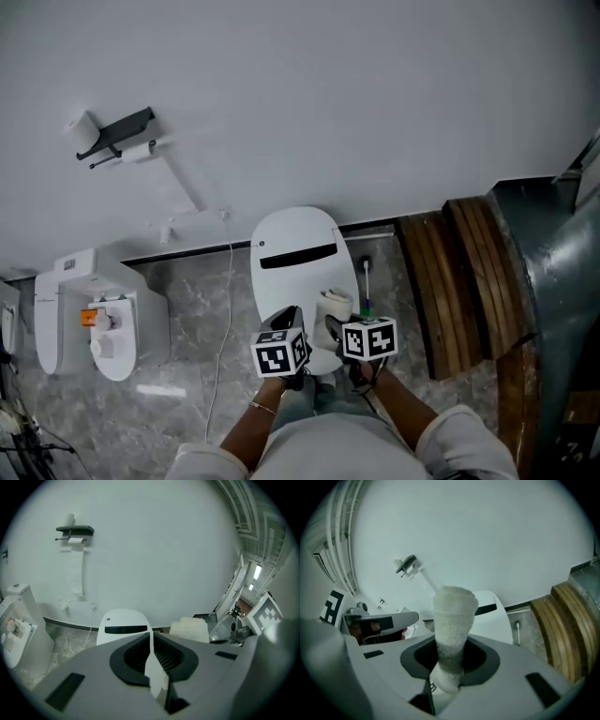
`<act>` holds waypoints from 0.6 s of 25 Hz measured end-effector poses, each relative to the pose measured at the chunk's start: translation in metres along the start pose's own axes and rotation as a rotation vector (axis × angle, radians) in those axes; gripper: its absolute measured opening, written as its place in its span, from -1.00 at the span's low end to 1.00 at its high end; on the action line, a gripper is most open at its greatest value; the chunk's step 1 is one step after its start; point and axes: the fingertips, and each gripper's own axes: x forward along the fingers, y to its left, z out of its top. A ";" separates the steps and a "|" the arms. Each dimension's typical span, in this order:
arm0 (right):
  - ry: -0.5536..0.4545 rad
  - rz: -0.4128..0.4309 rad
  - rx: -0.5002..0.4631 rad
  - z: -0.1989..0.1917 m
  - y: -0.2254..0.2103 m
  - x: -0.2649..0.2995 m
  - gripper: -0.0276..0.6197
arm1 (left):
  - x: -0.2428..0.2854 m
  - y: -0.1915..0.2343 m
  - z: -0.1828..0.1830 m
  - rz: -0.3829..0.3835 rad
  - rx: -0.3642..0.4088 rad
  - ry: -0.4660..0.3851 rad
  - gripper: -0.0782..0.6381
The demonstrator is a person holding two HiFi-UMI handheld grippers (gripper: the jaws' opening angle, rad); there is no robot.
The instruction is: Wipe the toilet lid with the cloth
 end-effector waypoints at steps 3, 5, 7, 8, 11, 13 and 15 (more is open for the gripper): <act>-0.035 0.001 0.000 0.014 0.010 -0.019 -0.60 | -0.019 -0.011 0.018 -0.007 0.008 -0.034 -0.68; -0.068 -0.004 -0.003 0.022 0.015 -0.032 -0.60 | -0.030 -0.020 0.028 -0.019 0.028 -0.056 -0.68; -0.108 -0.006 -0.009 0.028 0.024 -0.043 -0.60 | -0.043 -0.026 0.036 -0.027 0.043 -0.083 -0.68; -0.130 -0.003 -0.012 0.030 0.030 -0.048 -0.60 | -0.050 -0.027 0.039 -0.027 0.046 -0.095 -0.68; -0.174 0.002 -0.028 0.032 0.042 -0.057 -0.60 | -0.065 -0.025 0.041 -0.022 0.040 -0.114 -0.68; -0.168 -0.002 -0.039 0.025 0.043 -0.056 -0.60 | -0.067 -0.023 0.035 -0.019 0.044 -0.109 -0.68; -0.147 -0.003 -0.040 0.017 0.044 -0.054 -0.60 | -0.066 -0.021 0.028 -0.017 0.051 -0.097 -0.68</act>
